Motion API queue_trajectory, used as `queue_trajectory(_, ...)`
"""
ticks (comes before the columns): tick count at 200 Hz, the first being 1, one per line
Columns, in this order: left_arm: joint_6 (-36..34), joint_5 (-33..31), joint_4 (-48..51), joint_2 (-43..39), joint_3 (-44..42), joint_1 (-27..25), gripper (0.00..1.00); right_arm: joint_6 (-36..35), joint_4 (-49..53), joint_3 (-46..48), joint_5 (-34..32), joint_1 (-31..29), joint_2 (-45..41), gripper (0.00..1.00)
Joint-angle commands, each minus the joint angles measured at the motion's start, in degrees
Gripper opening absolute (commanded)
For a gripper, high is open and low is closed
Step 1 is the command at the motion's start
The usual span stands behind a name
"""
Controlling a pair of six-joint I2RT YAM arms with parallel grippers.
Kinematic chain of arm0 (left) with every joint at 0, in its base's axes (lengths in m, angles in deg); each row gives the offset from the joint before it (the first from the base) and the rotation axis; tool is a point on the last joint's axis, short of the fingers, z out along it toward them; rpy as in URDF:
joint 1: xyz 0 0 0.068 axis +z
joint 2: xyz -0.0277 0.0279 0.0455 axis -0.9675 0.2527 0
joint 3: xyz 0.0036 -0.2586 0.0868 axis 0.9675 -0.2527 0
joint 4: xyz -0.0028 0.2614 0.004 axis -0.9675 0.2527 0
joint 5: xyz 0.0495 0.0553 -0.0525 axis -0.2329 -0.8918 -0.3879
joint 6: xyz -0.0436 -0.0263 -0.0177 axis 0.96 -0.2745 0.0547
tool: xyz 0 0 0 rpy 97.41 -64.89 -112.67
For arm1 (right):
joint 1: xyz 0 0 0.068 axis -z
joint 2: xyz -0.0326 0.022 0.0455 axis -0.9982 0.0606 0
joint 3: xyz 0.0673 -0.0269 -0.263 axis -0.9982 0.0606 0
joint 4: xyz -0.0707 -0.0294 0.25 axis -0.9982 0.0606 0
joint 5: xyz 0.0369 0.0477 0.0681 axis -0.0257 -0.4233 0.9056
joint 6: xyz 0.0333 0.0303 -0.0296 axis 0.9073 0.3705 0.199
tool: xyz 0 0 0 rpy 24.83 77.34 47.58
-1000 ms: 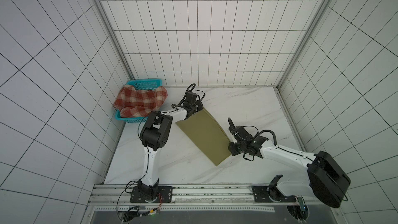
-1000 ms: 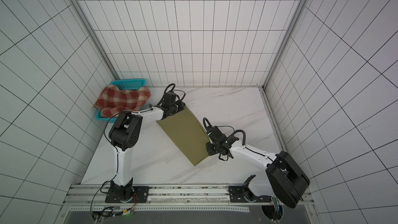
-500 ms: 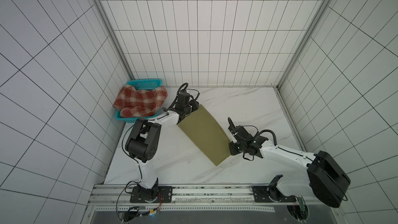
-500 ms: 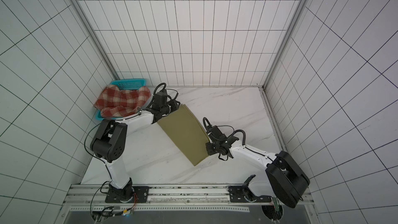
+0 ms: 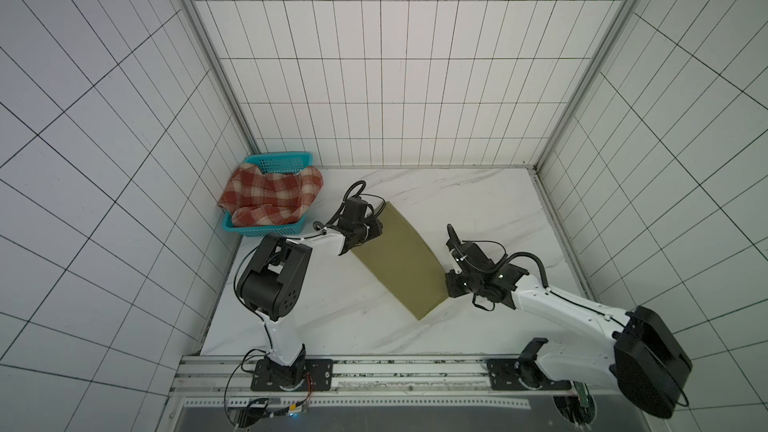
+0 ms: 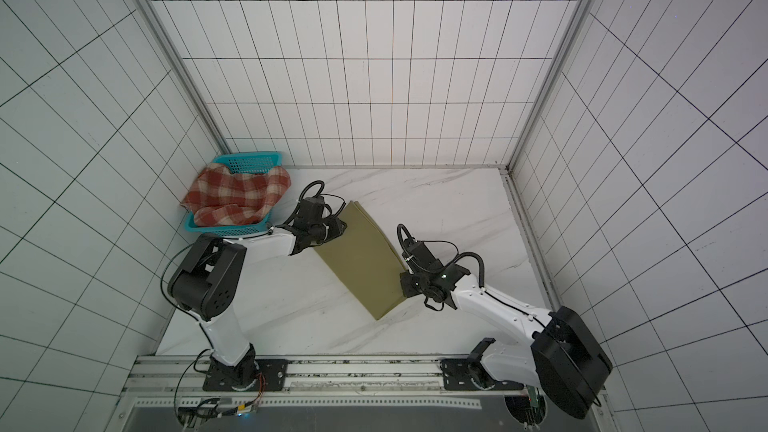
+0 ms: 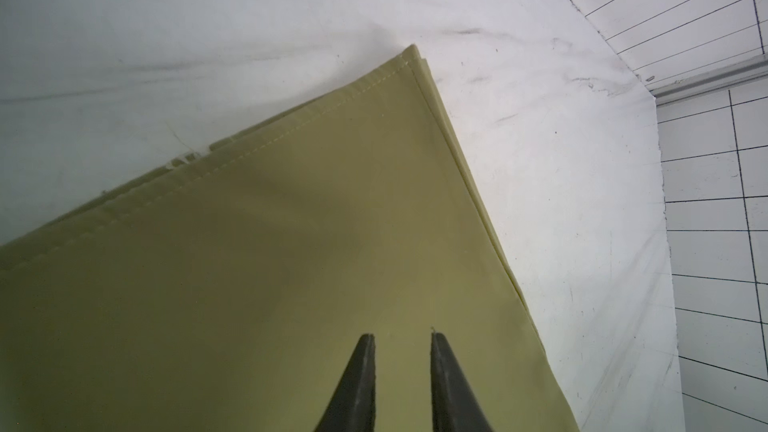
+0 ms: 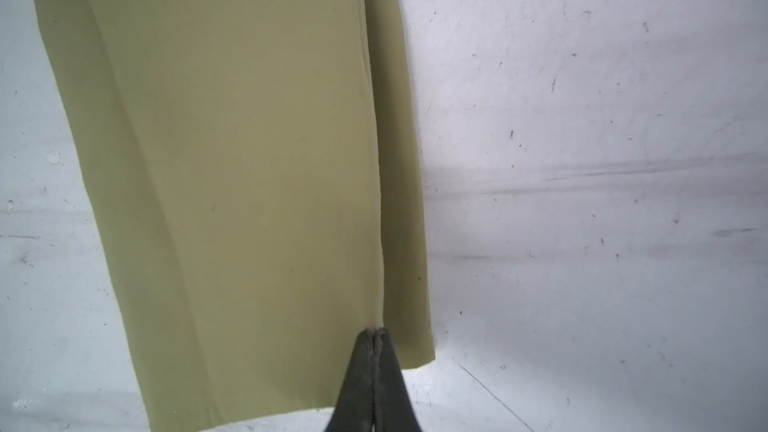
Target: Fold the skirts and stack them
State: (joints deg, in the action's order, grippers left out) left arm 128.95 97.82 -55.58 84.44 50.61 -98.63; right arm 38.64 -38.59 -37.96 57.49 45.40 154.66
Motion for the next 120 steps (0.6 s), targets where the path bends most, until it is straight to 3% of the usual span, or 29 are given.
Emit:
queue_trajectory(1,-0.58,-0.28,-0.11,-2.39,-0.83,-0.35,0.23,1.59,2.21,1.07,-0.41,0.48,0.98,0.00)
queue_trajectory(54,-2.12,-1.77,1.48,-4.19,-2.05,-0.38,0.22,3.96,2.20,2.38,0.67,0.44,1.18,0.00)
queue_trajectory(65,-2.34,-1.73,1.63,-4.53,-2.38,-0.38,0.22,4.19,2.50,2.12,0.80,0.49,0.53,0.20)
queue_trajectory(71,-2.45,-1.65,1.73,-4.80,-2.56,-0.38,0.22,4.23,2.72,1.93,0.93,0.41,0.09,0.26)
queue_trajectory(93,-3.06,-1.87,2.20,-6.27,-3.38,-0.38,0.22,4.70,4.17,0.51,1.02,0.18,-2.57,0.33)
queue_trajectory(120,-3.62,-1.61,2.99,-8.55,-4.58,-0.37,0.22,6.44,4.82,0.30,1.59,-1.28,-5.44,0.33)
